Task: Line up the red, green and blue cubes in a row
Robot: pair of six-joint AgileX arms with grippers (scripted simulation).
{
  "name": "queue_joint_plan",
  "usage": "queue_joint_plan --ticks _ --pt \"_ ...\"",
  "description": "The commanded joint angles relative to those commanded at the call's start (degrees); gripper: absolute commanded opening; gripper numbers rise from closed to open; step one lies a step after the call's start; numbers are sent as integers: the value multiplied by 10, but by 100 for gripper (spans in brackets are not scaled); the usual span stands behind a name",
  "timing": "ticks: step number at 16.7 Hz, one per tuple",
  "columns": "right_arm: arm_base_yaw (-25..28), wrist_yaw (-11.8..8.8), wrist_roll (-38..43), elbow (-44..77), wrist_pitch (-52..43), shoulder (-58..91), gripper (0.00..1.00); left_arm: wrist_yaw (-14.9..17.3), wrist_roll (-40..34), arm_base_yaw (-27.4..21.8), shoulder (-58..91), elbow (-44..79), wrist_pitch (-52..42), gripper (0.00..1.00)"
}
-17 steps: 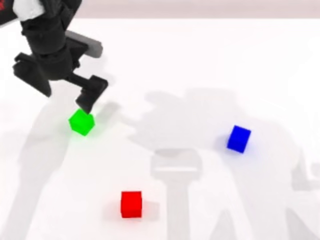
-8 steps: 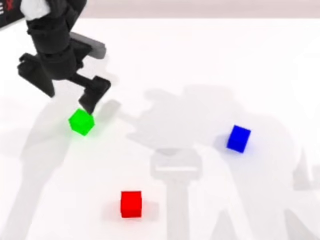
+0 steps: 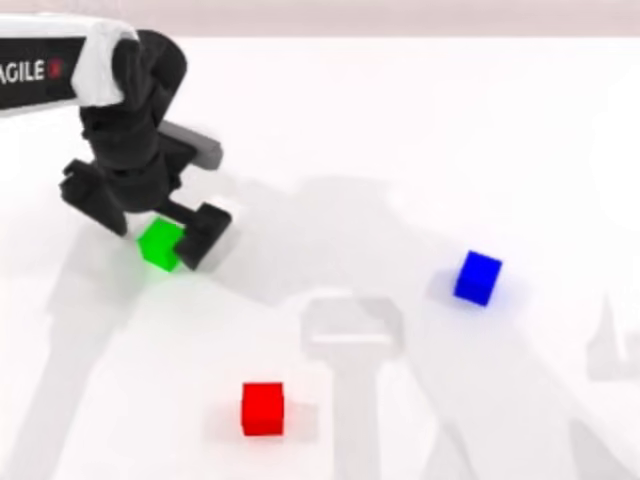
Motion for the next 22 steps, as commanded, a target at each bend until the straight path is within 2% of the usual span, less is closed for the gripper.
queue_joint_plan --ticks 5,18,22 --pt "0 0 0 0 0 0 100 0 0 0 3 -6 7 100" --pt "0 0 0 0 0 0 100 0 0 0 3 -6 7 2" --pt "0 0 0 0 0 0 100 0 0 0 3 -6 7 0"
